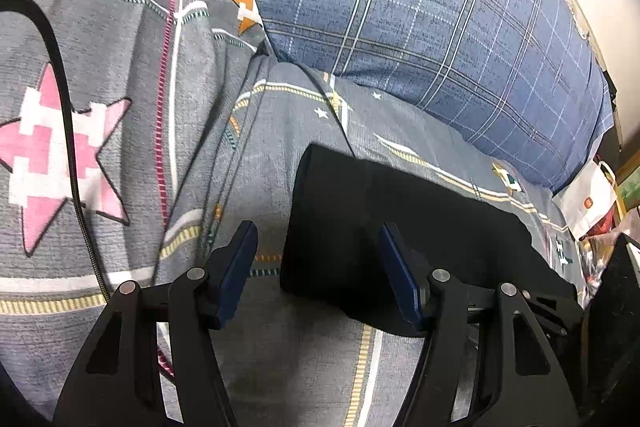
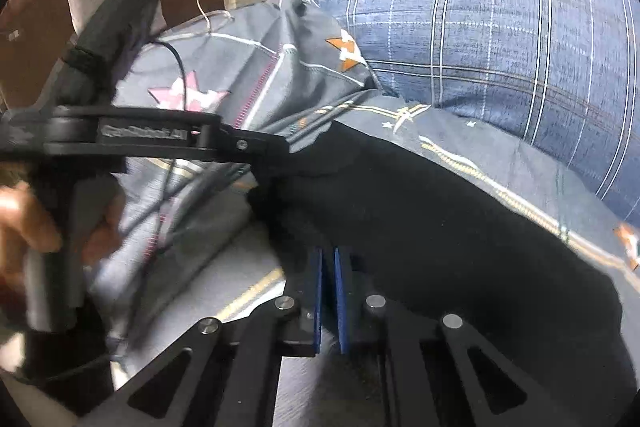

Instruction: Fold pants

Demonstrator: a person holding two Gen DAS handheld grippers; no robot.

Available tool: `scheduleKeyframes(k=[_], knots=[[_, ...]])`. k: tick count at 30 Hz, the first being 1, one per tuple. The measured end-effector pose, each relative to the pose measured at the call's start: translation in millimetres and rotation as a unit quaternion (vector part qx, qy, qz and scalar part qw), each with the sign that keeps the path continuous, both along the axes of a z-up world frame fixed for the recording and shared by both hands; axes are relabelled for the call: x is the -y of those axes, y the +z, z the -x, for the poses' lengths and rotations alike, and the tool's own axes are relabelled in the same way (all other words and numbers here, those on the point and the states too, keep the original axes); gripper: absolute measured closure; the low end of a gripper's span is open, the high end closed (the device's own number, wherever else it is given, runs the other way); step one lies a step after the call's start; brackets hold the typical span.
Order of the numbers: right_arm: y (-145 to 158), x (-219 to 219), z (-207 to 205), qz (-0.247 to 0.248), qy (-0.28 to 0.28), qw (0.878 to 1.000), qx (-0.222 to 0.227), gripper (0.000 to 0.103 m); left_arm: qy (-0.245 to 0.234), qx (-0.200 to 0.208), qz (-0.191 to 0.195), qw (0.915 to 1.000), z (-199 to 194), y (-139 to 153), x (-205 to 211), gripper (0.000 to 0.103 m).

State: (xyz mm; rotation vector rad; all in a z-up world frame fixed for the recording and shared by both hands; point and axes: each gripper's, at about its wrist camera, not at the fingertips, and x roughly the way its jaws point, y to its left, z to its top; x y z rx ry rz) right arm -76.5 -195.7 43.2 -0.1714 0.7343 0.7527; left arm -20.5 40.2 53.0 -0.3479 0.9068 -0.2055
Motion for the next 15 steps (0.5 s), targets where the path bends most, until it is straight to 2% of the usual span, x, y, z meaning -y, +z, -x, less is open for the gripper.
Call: scheduleKeyframes(k=[2, 5, 7, 9, 11, 13, 15], knots=[[0, -2, 7, 0.0, 0.005, 1.0, 0.001, 0.098, 0.002, 0.002, -0.003, 1.0, 0, -1, -1, 0.04], [-15, -9, 5, 0.016, -0.002, 1.0, -0.009, 0.098, 0.0, -0.001, -0.016, 0.9999, 0, -4, 3, 0.04], [-22, -9, 1, 0.011, -0.012, 1.0, -0.023, 0.097, -0.004, -0.002, -0.014, 0.9999, 0, -3, 5, 0.04], [-14, -5, 3, -0.004, -0.013, 1.0, -0.027, 0.093, -0.005, 0.001, -0.014, 0.9999, 1, -1, 6, 0.04], [-5, 0, 7, -0.015, -0.008, 1.0, -0.023, 0.074, -0.004, 0.005, -0.019, 0.9998, 1, 3, 8, 0.04], [7, 15, 14, -0.031, -0.027, 0.999, -0.007, 0.068, -0.006, 0.009, -0.019, 0.9998, 2, 7, 11, 0.04], [12, 31, 16, -0.047, -0.045, 0.998, -0.007, 0.068, -0.009, 0.015, -0.02, 0.9996, 4, 11, 17, 0.04]])
